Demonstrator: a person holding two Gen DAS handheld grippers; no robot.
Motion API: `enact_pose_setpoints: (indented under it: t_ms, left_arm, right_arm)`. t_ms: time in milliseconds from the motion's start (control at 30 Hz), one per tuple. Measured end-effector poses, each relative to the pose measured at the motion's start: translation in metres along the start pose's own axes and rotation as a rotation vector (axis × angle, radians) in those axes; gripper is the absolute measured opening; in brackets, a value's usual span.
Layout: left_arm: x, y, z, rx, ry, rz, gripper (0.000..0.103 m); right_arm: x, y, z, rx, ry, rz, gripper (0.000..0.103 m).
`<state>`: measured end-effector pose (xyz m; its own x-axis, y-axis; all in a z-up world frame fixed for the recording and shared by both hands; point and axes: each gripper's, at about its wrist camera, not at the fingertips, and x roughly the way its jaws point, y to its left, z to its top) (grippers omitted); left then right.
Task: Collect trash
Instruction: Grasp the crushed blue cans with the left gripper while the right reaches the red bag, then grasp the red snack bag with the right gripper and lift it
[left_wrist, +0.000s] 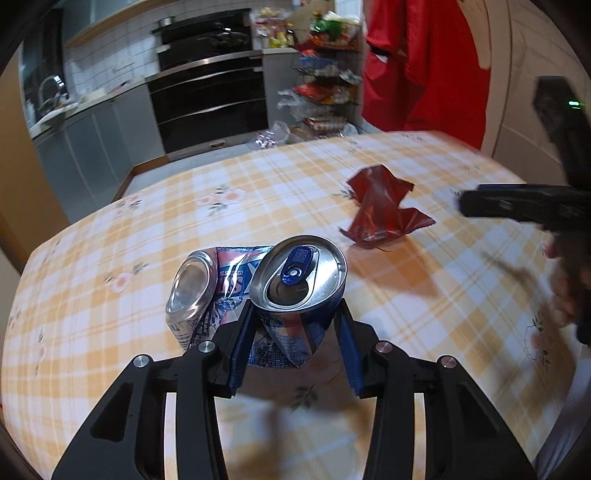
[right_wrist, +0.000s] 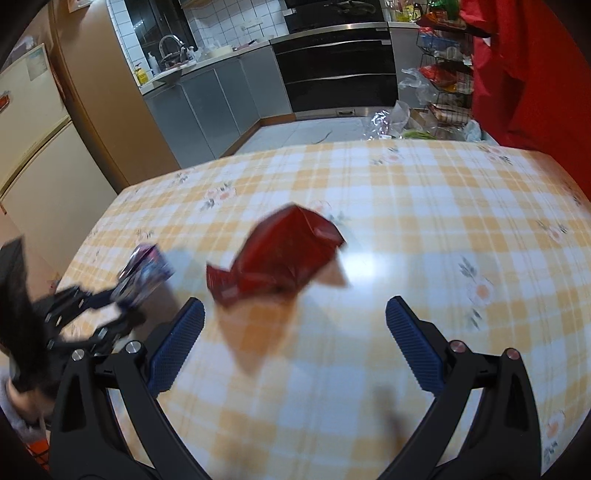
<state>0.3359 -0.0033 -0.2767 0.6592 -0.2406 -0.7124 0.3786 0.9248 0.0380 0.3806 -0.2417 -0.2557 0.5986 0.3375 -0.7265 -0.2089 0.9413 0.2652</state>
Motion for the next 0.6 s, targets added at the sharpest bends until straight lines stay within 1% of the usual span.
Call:
enact_pose_setpoints:
  t_ms: [133,300,400,500,533,567,600]
  left_arm:
    - [-0.021,0.015,-0.009,-0.058,-0.026,0.016,0.042]
    - [-0.039,0.027,-0.022,-0.091,-0.042,0.033,0.042]
    - [-0.047,0.033,-0.029,-0.129,-0.048,0.027,0.042]
    - [-0.054,0.036,-0.035,-0.157,-0.055,0.016,0.042]
    - [-0.057,0.036,-0.037,-0.164,-0.057,0.012,0.042]
    - [-0.060,0.036,-0.038,-0.169,-0.059,0.009,0.042]
    - [-0.063,0.036,-0.039,-0.175,-0.063,0.005,0.042]
  right_arm:
    - [0.030,0.006,0.023,0.067,-0.011,-0.014,0.097]
    - [0.065,0.004,0.042,0.161,-0.001,-0.065,0.097]
    - [0.081,0.004,0.046,0.184,0.036,-0.113,0.097]
    - [0.090,0.001,0.042,0.224,0.081,-0.104,0.096]
    - [0.090,0.001,0.040,0.229,0.086,-0.093,0.094]
    - [0.089,0.002,0.038,0.226,0.088,-0.080,0.082]
    - [0.087,0.003,0.037,0.218,0.090,-0.080,0.078]
